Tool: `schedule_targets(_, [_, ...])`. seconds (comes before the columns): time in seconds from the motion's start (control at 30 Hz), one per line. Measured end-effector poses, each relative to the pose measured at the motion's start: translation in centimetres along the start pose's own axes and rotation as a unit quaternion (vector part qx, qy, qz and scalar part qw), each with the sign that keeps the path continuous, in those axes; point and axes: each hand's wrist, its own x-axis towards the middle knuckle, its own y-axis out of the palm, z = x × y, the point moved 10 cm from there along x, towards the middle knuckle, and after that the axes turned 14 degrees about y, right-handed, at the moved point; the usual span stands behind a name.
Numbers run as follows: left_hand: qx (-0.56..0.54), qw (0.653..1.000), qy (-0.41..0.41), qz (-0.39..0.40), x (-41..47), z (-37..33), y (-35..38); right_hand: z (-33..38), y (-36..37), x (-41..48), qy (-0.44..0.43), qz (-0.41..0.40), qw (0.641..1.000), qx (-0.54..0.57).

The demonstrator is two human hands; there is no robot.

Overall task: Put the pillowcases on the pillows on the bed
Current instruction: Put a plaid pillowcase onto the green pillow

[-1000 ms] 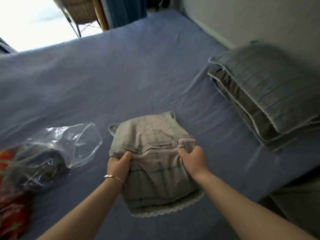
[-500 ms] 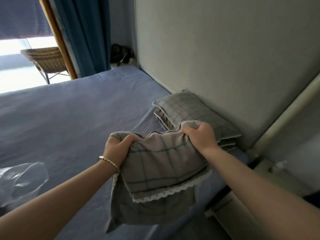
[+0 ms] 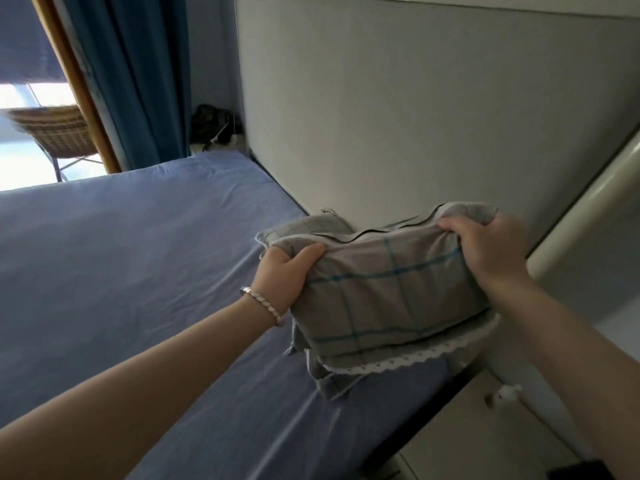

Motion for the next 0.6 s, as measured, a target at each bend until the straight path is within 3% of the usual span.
schedule_targets(0.13, [0.009, 0.997, -0.017, 0.08, 5.4, 2.9, 4.4, -0.9, 1.3, 6.4, 0.013, -0.028, 0.999, -0.034])
schedule_targets(0.43, [0.137, 0.969, -0.161, 0.131, 12.9, 15.9, 7.6, -9.9, 13.1, 19.6, 0.13, 0.05, 0.985, -0.1])
schedule_targets(0.5, [0.131, 0.971, -0.166, 0.111, 15.6, 17.4, 7.4, -10.2, 16.0, 22.8, 0.139, 0.067, 0.985, -0.079])
schedule_targets(0.6, [0.123, 0.97, -0.212, -0.001, 22.4, 20.4, 5.2, -10.0, 22.2, 28.5, 0.142, 0.107, 0.983, -0.051])
